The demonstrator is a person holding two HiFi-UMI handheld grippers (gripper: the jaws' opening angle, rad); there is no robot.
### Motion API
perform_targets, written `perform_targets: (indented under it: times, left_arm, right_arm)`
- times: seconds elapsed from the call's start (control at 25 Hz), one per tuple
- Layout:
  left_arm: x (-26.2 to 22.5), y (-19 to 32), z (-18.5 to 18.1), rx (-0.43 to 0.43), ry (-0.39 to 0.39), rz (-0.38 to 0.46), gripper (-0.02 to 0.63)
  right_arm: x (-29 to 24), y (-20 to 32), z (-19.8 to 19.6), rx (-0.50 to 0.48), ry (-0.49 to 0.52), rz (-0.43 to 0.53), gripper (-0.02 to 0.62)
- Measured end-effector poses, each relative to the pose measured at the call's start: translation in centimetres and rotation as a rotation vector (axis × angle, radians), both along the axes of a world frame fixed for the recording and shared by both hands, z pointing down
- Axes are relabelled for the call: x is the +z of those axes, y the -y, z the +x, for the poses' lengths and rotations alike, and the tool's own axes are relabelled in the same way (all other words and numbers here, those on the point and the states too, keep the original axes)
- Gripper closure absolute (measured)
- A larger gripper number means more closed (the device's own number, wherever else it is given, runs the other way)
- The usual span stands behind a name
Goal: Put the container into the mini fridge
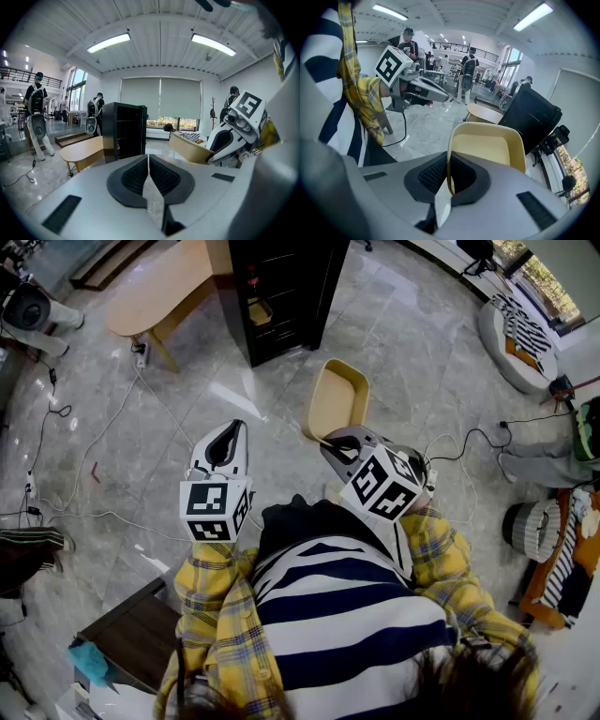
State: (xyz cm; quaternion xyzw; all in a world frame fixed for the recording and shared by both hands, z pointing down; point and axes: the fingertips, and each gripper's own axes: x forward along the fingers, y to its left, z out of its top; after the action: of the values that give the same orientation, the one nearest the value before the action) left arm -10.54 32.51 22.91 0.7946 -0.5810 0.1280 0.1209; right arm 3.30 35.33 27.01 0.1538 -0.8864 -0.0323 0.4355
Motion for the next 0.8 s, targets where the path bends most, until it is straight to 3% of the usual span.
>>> perform_targets:
  times: [0.4,0.8]
  left_arm:
    - [0.6,-0.1,0.0,0.008,-0.032,-0.004,0.586]
    - [1.5,4.1,0.1,-0.021,-0.024,-0.019,0.586]
  right_arm:
    - [0.5,0.3,-0.4,0.011,-0.007,-0.022,0.565]
    - [1.4,5.2,-0.3,-0.01,0.004,-0.056,0.565]
